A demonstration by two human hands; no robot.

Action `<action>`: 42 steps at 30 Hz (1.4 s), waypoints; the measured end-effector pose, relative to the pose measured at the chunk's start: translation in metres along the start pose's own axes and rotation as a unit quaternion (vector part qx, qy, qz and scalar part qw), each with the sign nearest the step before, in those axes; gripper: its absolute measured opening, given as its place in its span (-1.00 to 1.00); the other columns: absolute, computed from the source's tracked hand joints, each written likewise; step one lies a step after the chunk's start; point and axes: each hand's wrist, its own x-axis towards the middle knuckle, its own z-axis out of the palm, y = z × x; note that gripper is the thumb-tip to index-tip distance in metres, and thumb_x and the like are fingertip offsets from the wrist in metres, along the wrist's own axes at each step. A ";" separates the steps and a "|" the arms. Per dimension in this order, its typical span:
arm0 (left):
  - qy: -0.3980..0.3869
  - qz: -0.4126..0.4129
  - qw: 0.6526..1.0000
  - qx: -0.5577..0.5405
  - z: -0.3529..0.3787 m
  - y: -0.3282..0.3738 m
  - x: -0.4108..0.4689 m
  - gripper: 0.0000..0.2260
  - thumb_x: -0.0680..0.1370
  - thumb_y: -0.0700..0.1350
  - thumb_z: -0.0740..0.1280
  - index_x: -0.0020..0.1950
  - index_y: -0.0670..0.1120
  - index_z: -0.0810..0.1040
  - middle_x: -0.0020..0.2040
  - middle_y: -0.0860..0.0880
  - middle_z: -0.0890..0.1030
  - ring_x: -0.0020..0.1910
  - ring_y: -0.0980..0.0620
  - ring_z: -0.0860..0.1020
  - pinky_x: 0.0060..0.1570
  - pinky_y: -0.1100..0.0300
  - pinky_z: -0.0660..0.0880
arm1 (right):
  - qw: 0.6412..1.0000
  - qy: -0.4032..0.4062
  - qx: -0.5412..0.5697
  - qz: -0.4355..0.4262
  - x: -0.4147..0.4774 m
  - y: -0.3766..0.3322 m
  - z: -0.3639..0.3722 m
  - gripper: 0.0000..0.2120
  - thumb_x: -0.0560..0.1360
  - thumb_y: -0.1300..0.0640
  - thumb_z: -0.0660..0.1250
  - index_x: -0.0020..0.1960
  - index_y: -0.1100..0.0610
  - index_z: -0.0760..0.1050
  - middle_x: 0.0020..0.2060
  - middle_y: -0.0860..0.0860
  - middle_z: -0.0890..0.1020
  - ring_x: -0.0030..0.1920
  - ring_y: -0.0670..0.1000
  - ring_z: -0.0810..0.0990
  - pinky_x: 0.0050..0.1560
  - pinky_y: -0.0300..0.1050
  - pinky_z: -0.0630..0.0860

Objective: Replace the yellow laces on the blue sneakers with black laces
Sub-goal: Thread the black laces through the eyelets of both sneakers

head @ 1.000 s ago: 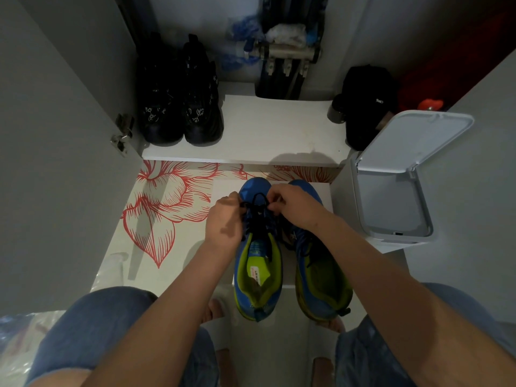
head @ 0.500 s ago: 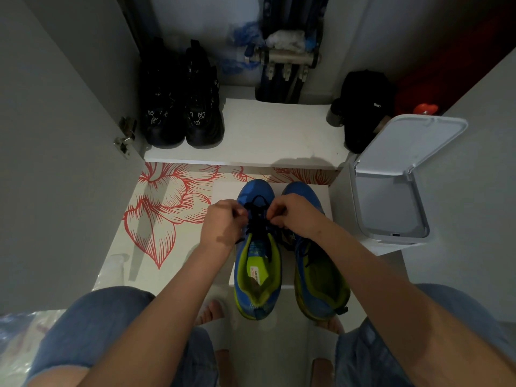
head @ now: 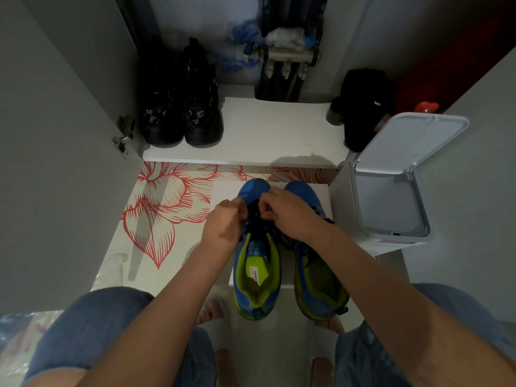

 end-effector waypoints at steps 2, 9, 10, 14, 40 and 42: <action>-0.004 0.028 0.996 0.090 -0.001 0.005 -0.005 -0.86 0.56 -0.28 0.18 0.10 -0.25 0.43 -0.01 -0.26 0.55 -0.07 -0.25 0.55 -0.24 0.10 0.36 | 0.999 0.013 -0.037 -0.032 0.001 -0.007 -0.003 -0.94 0.57 0.16 0.23 0.00 0.14 0.44 -0.02 0.02 0.42 0.00 -0.02 0.33 0.03 -0.04 0.34; -0.012 -0.001 1.000 -0.018 -0.011 0.007 -0.006 -0.85 0.56 -0.32 0.18 0.09 -0.19 0.44 -0.01 -0.26 0.59 -0.13 -0.22 0.58 -0.25 -0.02 0.55 | 0.966 0.047 0.232 0.107 0.001 0.012 -0.018 -0.95 0.54 0.25 0.27 -0.03 0.16 0.50 -0.08 0.01 0.56 -0.06 -0.05 0.50 -0.01 -0.21 0.42; -0.010 -0.018 0.998 -0.055 -0.012 0.005 -0.005 -0.86 0.54 -0.35 0.19 0.02 -0.17 0.47 -0.02 -0.26 0.59 -0.10 -0.23 0.59 -0.18 -0.11 0.57 | 0.964 0.055 0.231 0.117 0.000 0.021 -0.020 -0.91 0.51 0.29 0.29 -0.07 0.12 0.51 -0.11 -0.02 0.55 -0.06 -0.04 0.51 0.00 -0.20 0.43; -0.024 -0.034 0.999 -0.033 -0.013 0.001 -0.007 -0.81 0.46 -0.41 0.30 -0.02 -0.19 0.58 -0.05 -0.12 0.57 -0.07 -0.18 0.58 -0.09 -0.02 0.58 | 0.973 -0.047 0.199 0.109 -0.005 0.024 -0.013 -0.84 0.44 0.36 0.36 -0.06 0.15 0.57 -0.21 -0.05 0.54 -0.09 -0.03 0.53 -0.01 -0.19 0.45; -0.050 -0.084 0.995 -0.015 -0.020 -0.005 -0.006 -0.78 0.45 -0.25 0.42 0.08 -0.20 0.55 0.07 -0.14 0.60 0.03 -0.10 0.56 -0.15 0.23 0.38 | 0.976 -0.056 0.169 0.121 -0.013 0.012 -0.017 -0.84 0.50 0.32 0.31 0.07 0.28 0.52 0.04 0.15 0.60 0.01 0.05 0.55 -0.01 -0.21 0.43; -0.052 -0.071 0.996 0.008 -0.019 -0.006 -0.007 -0.87 0.47 -0.27 0.39 -0.01 -0.18 0.63 0.01 -0.11 0.62 0.03 -0.05 0.56 -0.13 0.28 0.34 | 0.976 -0.063 0.184 0.101 -0.015 0.011 -0.016 -0.84 0.48 0.34 0.34 0.04 0.26 0.58 -0.05 0.08 0.62 -0.11 -0.08 0.53 -0.09 -0.33 0.41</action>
